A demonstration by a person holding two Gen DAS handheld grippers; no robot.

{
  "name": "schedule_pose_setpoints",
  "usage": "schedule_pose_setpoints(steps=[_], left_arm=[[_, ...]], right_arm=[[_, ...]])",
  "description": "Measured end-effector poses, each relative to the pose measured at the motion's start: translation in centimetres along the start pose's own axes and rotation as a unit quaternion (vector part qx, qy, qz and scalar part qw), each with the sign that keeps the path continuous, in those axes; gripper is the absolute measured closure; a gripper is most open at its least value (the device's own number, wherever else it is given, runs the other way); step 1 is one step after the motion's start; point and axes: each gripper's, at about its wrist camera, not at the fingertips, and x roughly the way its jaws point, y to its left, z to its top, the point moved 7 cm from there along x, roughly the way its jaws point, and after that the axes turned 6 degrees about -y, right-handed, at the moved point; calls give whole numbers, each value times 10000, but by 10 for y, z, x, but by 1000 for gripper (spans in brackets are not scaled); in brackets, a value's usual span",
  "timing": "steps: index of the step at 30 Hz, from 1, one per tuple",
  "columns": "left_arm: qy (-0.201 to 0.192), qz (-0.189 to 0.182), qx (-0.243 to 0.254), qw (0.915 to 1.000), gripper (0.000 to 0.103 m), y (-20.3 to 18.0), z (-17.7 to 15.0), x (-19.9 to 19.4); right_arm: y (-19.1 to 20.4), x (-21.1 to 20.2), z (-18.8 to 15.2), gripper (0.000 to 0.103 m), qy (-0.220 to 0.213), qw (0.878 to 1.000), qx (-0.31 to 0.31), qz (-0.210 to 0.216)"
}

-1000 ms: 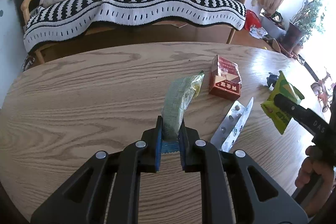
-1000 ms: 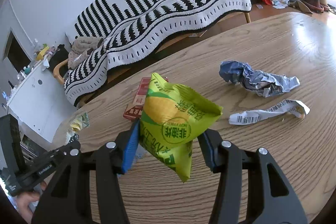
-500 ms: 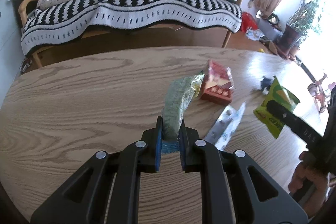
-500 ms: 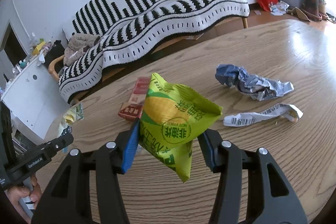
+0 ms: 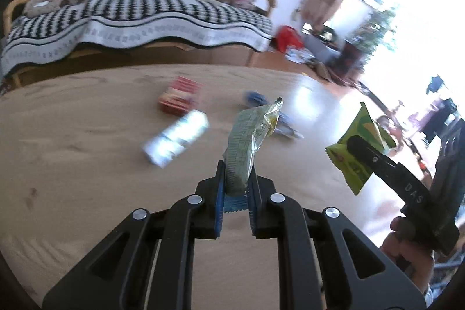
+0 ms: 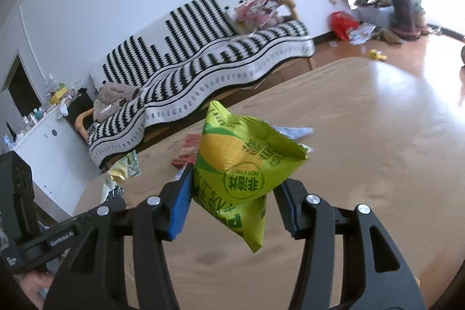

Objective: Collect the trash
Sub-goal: 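Carry the green wrapper and chip bag with both grippers over the bin, then open both grippers to drop the wrapper and chip bag into the bin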

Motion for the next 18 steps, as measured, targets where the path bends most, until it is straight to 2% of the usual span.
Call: schedule_pose_setpoints(steps=[5,9,11,13,18], left_arm=[[377,-517,449,9969,90,-90,-57,-2],[937,-967,831,9874,90,-162,-121,7],[1303,-1011,1074,9804,90,-190,-163,18],[1728,-978,1248,9721,90,-205,-203,36],[2404,-1009,1343,9560,90,-218,-267,73]], right_arm=[[-62,-85,-6,51,-141,9991,57,-406],[-123,-146,-20,51,-160,9963,275,-800],[-154,-165,-43,51,105,9949,540,-846],[-186,-171,-80,51,516,9904,774,-1023],[-240,-160,-158,51,1273,9745,1318,-1297]])
